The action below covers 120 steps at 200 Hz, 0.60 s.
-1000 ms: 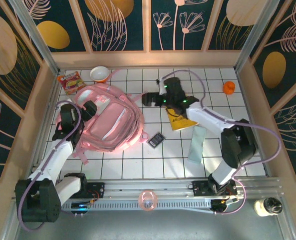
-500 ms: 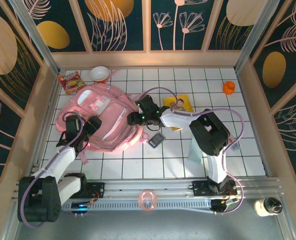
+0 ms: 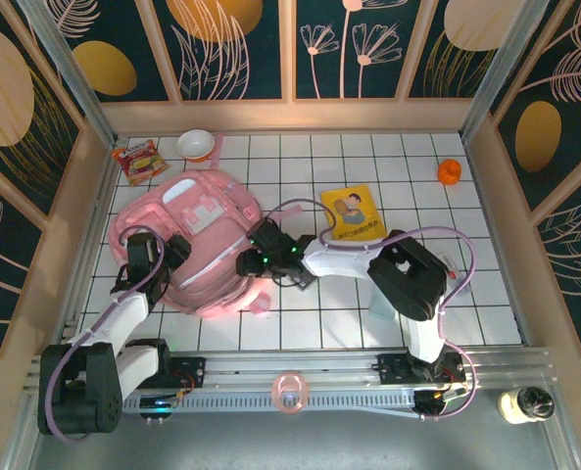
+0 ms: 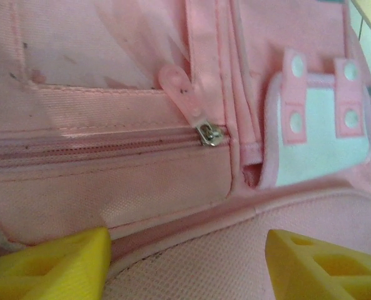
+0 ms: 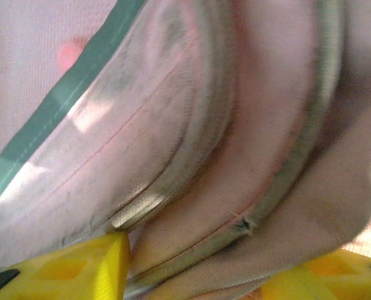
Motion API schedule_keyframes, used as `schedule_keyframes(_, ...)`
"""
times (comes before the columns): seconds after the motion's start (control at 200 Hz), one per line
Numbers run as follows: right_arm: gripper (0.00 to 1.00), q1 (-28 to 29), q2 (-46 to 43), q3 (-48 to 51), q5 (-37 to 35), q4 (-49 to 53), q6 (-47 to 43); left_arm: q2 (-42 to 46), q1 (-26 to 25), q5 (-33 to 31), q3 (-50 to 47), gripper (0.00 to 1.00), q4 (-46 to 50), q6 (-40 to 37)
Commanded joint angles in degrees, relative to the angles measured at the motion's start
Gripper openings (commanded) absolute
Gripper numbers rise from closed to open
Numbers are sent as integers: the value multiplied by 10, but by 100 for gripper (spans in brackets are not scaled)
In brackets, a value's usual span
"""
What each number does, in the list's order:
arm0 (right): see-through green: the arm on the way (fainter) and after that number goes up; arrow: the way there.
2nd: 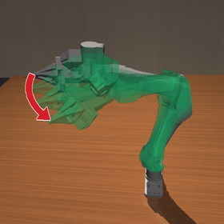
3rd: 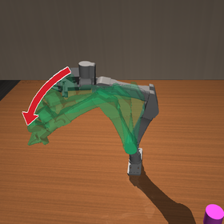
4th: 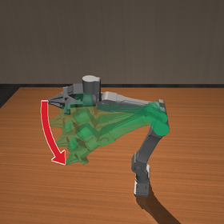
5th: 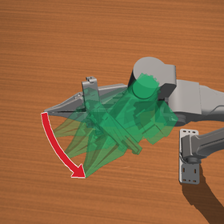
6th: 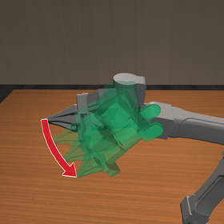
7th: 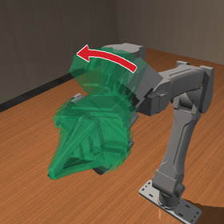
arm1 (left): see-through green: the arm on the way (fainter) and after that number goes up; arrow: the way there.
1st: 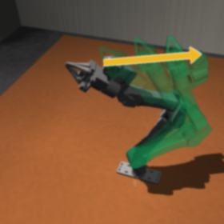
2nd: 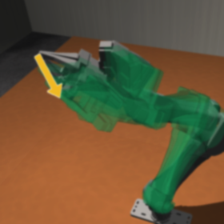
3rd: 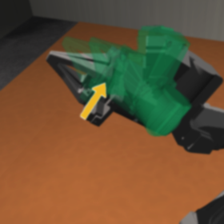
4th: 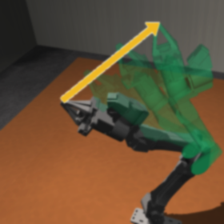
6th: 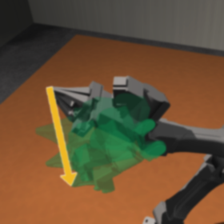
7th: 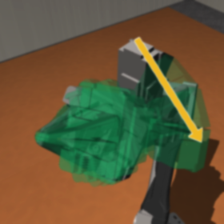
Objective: Pack the student bag
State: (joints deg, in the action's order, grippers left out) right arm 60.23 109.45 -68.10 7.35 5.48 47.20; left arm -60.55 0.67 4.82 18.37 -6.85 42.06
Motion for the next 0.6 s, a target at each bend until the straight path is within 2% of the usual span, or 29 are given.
schedule_keyframes(0.0, 55, 73, 3, 19, 109, -27, 65, -17, -17, 131, -10, 65, 62, 1)
schedule_keyframes(0.235, 55, 92, -22, 57, 83, -88, 91, -56, -35, 157, -5, 63, 26, 0)
schedule_keyframes(0.425, 54, 93, -49, 94, 64, -125, 101, -98, -94, 154, 17, 65, 19, 9)
schedule_keyframes(0.596, 55, 95, -85, 136, 26, -142, 131, -121, -97, 157, 29, 65, 5, 10)
